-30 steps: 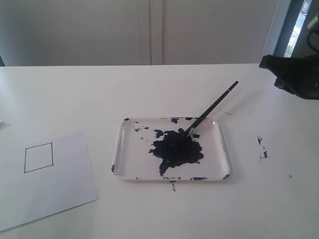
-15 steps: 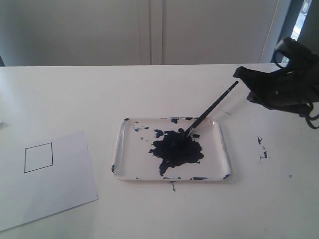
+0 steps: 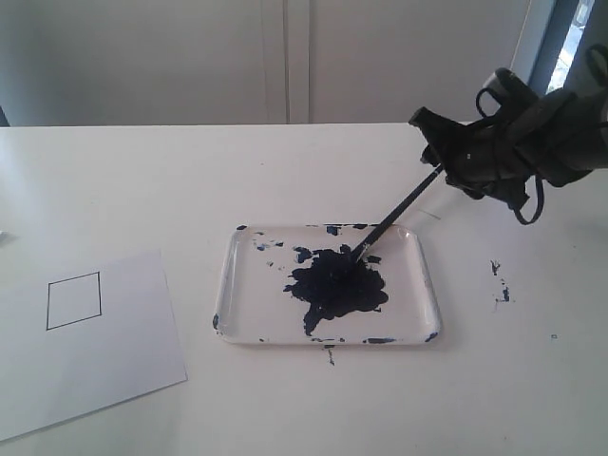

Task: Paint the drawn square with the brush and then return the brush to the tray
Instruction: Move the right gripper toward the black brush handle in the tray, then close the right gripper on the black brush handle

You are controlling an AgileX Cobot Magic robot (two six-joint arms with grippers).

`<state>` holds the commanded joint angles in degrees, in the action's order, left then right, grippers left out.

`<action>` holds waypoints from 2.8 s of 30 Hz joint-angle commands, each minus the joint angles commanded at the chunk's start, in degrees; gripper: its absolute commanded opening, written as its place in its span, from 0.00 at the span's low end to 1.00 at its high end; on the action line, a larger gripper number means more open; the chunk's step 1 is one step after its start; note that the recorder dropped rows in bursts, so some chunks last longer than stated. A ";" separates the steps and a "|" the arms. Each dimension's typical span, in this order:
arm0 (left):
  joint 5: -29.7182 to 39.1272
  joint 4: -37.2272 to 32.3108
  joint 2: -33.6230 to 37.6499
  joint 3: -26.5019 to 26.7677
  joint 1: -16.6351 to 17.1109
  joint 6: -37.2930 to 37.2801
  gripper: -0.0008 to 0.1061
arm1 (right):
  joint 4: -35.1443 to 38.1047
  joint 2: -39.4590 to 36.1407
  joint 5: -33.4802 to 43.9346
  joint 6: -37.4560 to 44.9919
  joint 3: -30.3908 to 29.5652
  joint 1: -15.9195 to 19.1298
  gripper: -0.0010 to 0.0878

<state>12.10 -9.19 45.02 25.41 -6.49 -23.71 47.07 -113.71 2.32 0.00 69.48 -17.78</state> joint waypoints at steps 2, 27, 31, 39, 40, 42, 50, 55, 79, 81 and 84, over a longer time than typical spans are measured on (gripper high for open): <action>0.00 0.25 0.00 0.00 0.00 0.00 0.01 | 0.00 -1.06 -0.65 0.00 0.42 0.00 0.53; 0.38 1.74 0.00 0.00 0.00 1.74 0.01 | -0.22 -11.11 -3.07 -0.31 6.65 -0.58 0.53; 0.38 1.74 0.00 0.00 0.00 1.74 0.01 | -0.22 -11.80 -3.19 -0.31 8.33 -0.68 0.53; -0.05 1.86 0.00 0.00 0.00 1.69 0.01 | -0.22 -13.45 -1.75 -0.59 11.96 -0.68 0.53; -0.05 1.86 0.00 0.00 0.00 1.69 0.01 | -0.22 -14.35 -0.52 -1.66 12.73 -0.68 0.53; 0.05 1.86 0.00 0.00 0.00 1.69 0.01 | -0.22 -15.34 0.51 -1.77 13.80 -0.68 0.53; 0.05 1.86 0.00 0.00 0.00 1.69 0.01 | -0.09 -15.82 0.15 -3.28 14.47 -0.68 0.29; 0.05 1.86 0.00 0.00 0.00 1.69 0.01 | -0.09 -15.82 -0.30 -3.28 14.47 -0.68 0.24; 0.05 1.86 0.00 0.00 0.00 2.03 0.01 | -0.20 -15.82 0.51 -6.10 14.47 -0.68 0.01; 0.05 1.86 0.00 0.00 0.00 2.03 0.01 | -0.20 -15.82 0.64 -6.49 14.47 -0.68 0.01; 0.05 1.86 0.00 0.00 0.00 2.03 0.01 | -0.20 -15.32 0.87 -6.48 14.47 -0.68 0.01</action>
<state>12.15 -7.33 45.02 25.41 -6.49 -21.68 46.86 -129.03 3.19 -6.48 83.95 -18.46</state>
